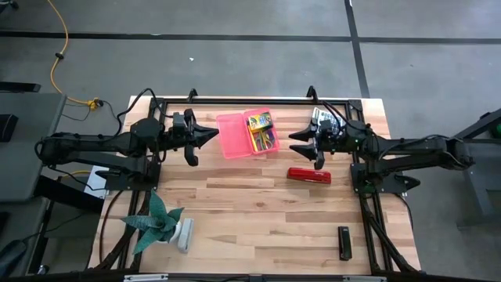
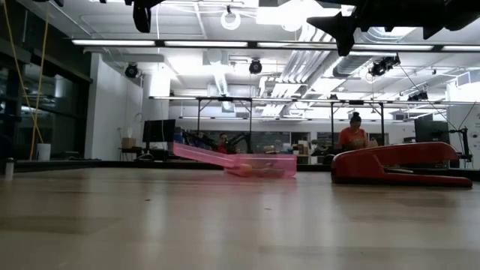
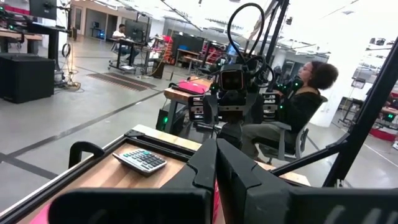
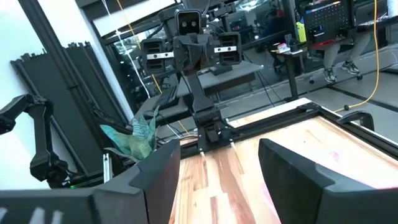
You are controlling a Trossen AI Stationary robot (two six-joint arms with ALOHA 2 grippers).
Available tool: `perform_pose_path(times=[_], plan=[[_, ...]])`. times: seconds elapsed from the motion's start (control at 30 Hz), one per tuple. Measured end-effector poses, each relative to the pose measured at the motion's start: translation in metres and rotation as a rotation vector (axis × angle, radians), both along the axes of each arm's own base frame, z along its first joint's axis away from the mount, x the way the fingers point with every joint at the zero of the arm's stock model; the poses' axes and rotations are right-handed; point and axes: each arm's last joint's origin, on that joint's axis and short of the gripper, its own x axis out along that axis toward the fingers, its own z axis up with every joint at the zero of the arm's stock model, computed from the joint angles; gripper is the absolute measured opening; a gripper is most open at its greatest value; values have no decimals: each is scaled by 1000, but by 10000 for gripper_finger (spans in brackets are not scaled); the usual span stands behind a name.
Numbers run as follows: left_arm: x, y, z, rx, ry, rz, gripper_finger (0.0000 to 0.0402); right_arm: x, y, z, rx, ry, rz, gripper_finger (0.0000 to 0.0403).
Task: Pack school essentials
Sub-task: Put the black stapler into the pink supply box
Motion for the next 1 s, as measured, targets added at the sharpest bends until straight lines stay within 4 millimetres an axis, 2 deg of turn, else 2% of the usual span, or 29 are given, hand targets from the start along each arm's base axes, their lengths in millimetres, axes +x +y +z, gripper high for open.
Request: perform_pose_path(times=[0.33,0.5,0.6,0.7,0.8,0.9,1.0], plan=[[0,0,-1,0,5,-8,0,0,0,0,5,0,1,210],[0,-1,-1,1,6,-27,0,1,1,-1,88,37,10,210],[0,-1,-1,-5,3,-29,0,3,8,-3,188,216,36,210],[0,-1,-1,-6,3,-29,0,0,24,-12,380,513,71,210],[0,-1,-1,-6,5,-30,0,-9,47,-31,608,829,64,210],[0,-1,-1,-7,7,-29,0,-23,73,-49,830,1123,-28,210],[0,-1,-1,-7,7,-30,0,-35,98,-59,945,1298,-119,210]])
